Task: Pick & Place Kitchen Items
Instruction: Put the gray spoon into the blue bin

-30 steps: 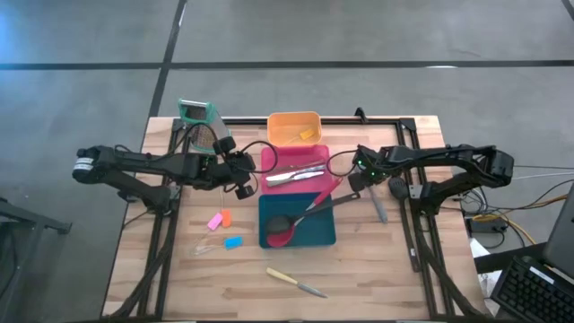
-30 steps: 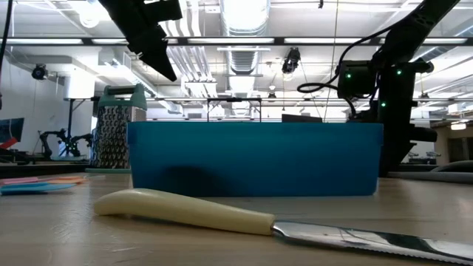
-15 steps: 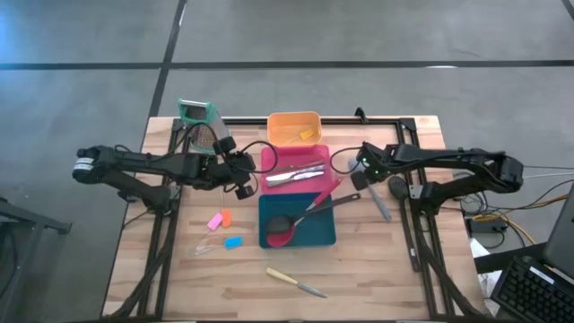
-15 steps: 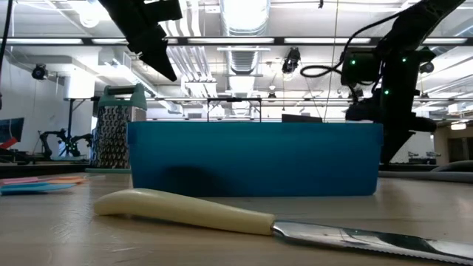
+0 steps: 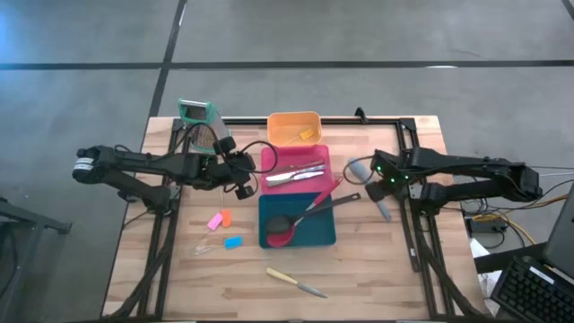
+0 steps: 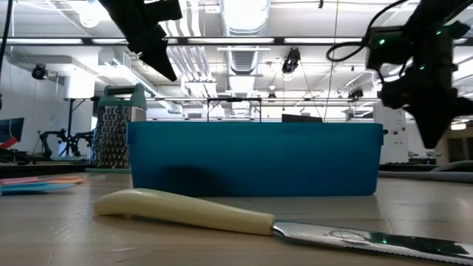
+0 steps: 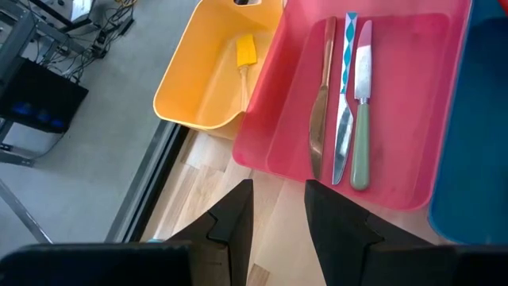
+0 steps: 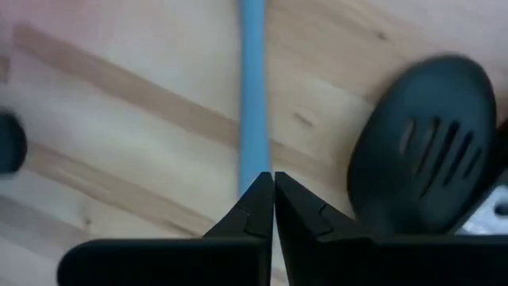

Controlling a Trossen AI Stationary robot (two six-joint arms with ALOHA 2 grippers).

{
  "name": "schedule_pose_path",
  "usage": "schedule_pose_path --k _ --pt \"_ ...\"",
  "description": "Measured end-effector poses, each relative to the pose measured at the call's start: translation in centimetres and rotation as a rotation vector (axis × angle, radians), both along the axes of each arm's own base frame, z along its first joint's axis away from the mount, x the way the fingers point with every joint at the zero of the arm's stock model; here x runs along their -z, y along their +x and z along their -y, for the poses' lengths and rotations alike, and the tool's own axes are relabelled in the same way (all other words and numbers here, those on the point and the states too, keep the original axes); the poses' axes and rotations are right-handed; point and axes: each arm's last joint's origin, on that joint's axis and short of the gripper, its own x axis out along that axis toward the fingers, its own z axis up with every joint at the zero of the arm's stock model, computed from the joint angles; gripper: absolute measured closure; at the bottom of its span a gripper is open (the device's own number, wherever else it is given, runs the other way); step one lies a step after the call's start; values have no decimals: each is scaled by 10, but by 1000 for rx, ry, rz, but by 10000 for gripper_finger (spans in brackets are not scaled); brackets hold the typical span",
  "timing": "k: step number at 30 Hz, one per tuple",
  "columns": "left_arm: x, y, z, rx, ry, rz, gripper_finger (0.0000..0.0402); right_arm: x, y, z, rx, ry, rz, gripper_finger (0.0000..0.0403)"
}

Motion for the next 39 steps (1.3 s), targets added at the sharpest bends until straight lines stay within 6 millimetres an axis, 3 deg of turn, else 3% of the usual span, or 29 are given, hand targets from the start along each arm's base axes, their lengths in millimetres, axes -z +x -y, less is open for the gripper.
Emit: schedule_pose_path --k 5,13,22,29,39 --pt "0 0 0 0 0 0 282 -2 -3 -15 -19 -4 27 361" --pt "0 0 0 -1 -1 0 282 4 4 -35 -101 14 -8 270" --pt "0 0 0 -2 -5 3 282 16 13 -46 -136 22 -111 201" --pt "0 0 0 0 -7 2 282 31 20 -49 -142 32 -221 195" --pt "0 0 0 1 -7 2 282 54 23 -52 -167 113 -322 245"
